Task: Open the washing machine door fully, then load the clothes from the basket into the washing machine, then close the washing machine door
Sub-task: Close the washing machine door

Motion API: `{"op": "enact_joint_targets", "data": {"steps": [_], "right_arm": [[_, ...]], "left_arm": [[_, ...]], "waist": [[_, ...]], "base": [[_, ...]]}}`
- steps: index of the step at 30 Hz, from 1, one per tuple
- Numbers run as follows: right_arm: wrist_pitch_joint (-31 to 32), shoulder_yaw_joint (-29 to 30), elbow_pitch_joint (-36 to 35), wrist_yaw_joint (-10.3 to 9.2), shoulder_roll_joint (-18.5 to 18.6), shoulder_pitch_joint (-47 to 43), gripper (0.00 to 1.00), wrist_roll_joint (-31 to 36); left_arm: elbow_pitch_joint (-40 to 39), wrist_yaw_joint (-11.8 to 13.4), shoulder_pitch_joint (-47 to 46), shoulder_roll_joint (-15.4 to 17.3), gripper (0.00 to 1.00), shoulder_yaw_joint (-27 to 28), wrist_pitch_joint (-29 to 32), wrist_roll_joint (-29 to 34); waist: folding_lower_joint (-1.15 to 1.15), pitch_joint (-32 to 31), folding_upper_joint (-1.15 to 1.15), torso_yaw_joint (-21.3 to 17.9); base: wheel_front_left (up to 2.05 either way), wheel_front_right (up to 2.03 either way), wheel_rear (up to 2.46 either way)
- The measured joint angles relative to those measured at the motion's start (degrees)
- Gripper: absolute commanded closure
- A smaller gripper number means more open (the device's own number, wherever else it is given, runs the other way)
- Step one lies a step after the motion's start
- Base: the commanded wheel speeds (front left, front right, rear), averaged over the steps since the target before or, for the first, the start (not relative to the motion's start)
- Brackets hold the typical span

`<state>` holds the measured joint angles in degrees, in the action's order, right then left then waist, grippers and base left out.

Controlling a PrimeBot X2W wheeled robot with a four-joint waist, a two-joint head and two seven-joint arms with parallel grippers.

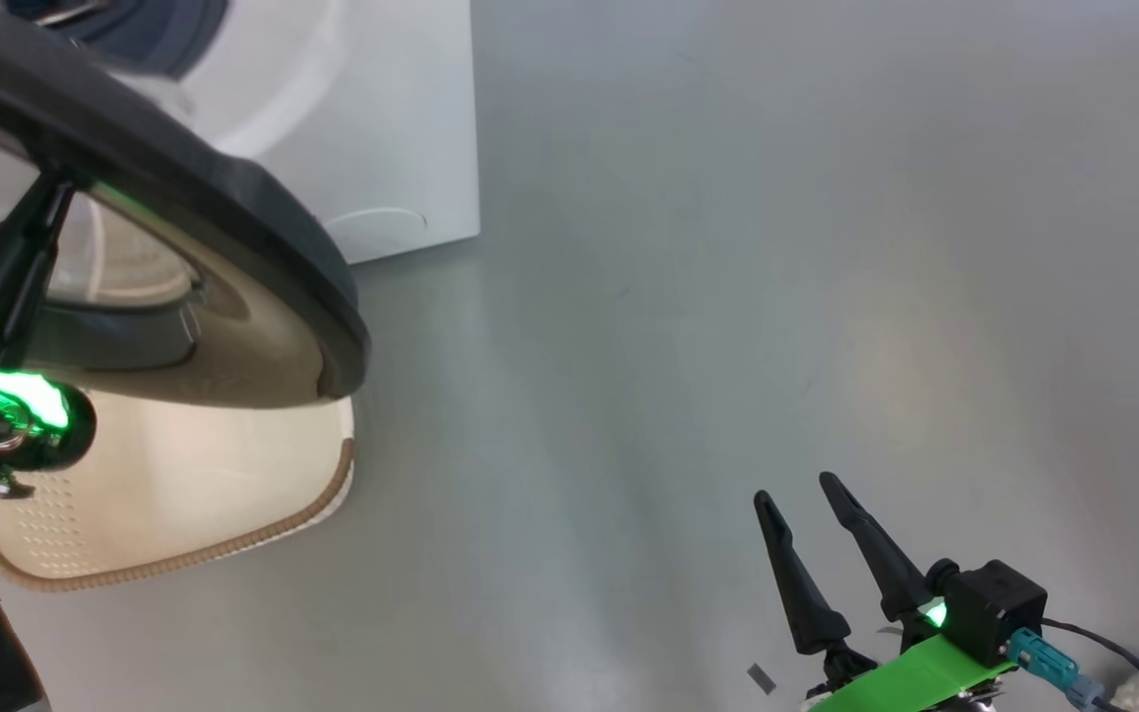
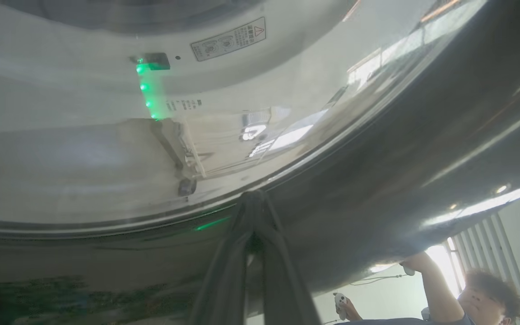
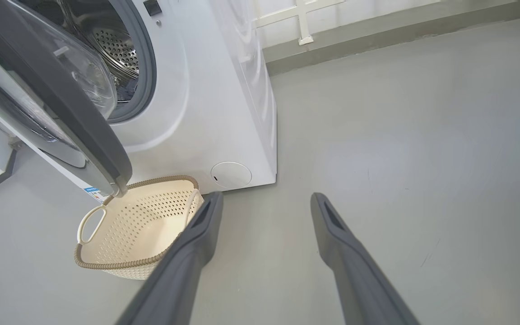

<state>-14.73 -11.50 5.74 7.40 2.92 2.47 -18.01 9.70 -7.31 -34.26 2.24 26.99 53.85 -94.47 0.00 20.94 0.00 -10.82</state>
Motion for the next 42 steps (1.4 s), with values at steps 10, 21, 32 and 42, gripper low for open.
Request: {"op": "enact_joint_targets", "data": {"steps": [10,21,32,42], "right_arm": [[0.0,0.9,2.7,0.0,0.0,0.0,0.0,0.0],[0.0,1.3,5.1,0.0,0.0,0.0,0.0,0.0],[0.0,1.9,5.9,0.0,0.0,0.0,0.0,-0.1],[0.0,2.5,5.9,0.0,0.0,-0.2,0.0,-0.3]], "left_arm": [[0.2,0.0,3.8,-1.1,1.0,0.4,-2.1,1.1],[-2.3,0.0,11.8,-1.1,1.0,-1.5,-8.4,2.9],[-6.8,0.0,19.6,-1.1,0.0,-4.1,-21.0,3.8],[-13.8,0.0,25.6,-0.9,0.0,-6.1,-36.1,11.8]], "waist": [[0.0,-4.5,0.0,3.0],[0.0,-9.2,0.0,6.7],[0.0,-12.4,0.0,9.3],[0.0,-14.9,0.0,10.1]], "base": [[0.0,0.0,0.0],[0.0,0.0,0.0],[0.0,0.0,0.0],[0.0,0.0,0.0]]}}
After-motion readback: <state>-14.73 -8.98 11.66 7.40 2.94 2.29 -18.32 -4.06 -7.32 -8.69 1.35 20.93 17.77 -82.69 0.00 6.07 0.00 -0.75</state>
